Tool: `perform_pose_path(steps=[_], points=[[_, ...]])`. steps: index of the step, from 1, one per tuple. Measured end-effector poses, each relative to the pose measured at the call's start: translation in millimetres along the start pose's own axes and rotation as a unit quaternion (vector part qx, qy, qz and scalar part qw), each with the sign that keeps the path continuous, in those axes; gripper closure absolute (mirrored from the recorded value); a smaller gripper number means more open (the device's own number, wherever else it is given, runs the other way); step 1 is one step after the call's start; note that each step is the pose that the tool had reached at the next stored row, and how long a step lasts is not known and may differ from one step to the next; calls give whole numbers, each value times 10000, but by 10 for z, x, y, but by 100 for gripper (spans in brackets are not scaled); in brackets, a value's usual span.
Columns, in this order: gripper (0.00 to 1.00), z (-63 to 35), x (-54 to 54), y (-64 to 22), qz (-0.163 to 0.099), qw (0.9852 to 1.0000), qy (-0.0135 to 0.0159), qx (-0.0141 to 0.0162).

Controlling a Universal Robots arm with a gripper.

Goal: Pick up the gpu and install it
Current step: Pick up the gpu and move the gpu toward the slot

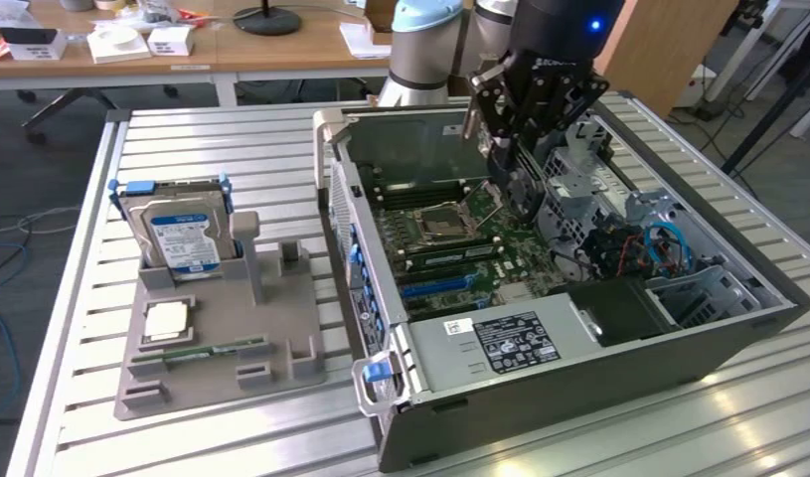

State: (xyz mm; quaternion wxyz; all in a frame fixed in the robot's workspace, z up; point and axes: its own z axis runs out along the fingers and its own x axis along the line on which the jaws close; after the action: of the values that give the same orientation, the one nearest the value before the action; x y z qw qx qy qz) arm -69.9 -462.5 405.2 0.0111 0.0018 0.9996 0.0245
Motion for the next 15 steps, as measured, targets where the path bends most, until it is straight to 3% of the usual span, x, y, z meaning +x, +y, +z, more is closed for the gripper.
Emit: perform_pose_path(steps=[6, 15], points=[[74, 14, -73, -1, 2, 10000, 0, -1], [74, 131, -84, -5, 2, 10000, 1, 0]])
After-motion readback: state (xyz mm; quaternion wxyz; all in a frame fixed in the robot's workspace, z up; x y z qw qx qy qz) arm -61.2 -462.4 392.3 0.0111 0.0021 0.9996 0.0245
